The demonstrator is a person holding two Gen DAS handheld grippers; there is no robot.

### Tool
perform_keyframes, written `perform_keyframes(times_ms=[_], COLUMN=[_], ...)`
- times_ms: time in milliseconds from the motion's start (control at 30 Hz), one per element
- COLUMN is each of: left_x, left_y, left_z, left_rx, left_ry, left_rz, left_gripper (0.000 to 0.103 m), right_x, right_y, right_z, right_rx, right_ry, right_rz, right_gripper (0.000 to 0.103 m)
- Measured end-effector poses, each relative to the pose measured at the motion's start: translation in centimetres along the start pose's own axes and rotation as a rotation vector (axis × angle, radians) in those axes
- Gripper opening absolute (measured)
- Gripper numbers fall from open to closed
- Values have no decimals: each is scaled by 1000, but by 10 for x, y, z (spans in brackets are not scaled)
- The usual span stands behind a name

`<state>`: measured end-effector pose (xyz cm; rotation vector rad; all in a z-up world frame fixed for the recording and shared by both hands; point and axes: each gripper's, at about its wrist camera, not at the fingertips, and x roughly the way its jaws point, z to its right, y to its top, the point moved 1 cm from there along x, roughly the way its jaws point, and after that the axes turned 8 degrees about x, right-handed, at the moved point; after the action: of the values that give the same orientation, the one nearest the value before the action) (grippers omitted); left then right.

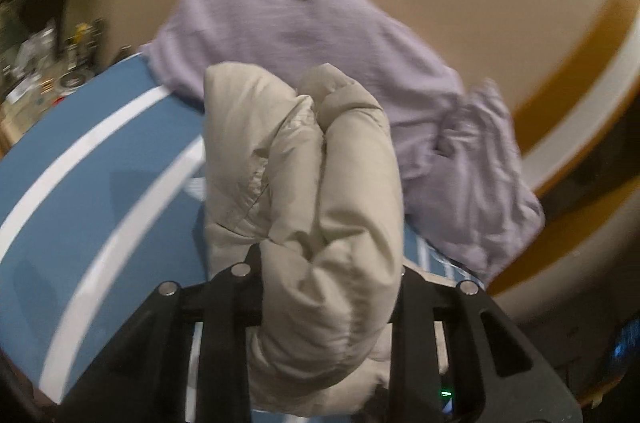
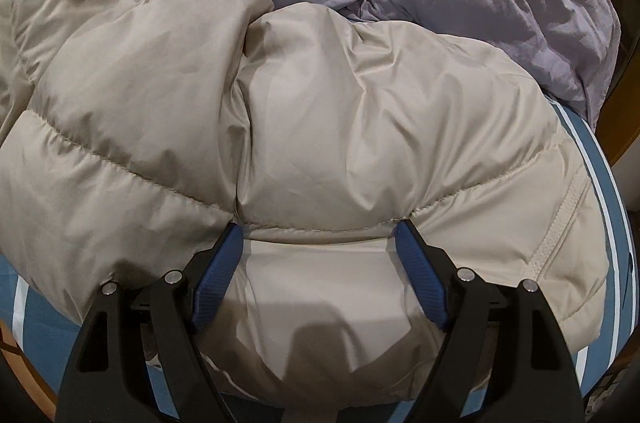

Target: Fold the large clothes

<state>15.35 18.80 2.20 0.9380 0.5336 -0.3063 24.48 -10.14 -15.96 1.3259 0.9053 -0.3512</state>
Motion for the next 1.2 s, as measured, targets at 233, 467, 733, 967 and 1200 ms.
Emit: perform_keyframes(times_ms=[233, 467, 733, 967, 1200], left_x=[7, 23, 46, 68, 93], left_y=[-6, -27, -47, -66, -95], left_z=[85, 149, 198, 227, 254], left_rx=[133, 256, 340, 409, 472], left_ry=[-135, -200, -240, -239, -241], left_rz=[-38, -100, -179, -232, -293], left_gripper=[29, 29, 29, 30, 30], right_x=[-1, -9, -28, -36, -39], right_y=[1, 0, 0, 0, -6], right_z=[5, 17, 52, 88, 120], right_rx=[0, 19, 67, 120, 161], right_ry=[23, 82, 88, 43, -2], right_rz=[-4, -2, 48, 82, 95], right_gripper=[80, 80, 80, 80, 79])
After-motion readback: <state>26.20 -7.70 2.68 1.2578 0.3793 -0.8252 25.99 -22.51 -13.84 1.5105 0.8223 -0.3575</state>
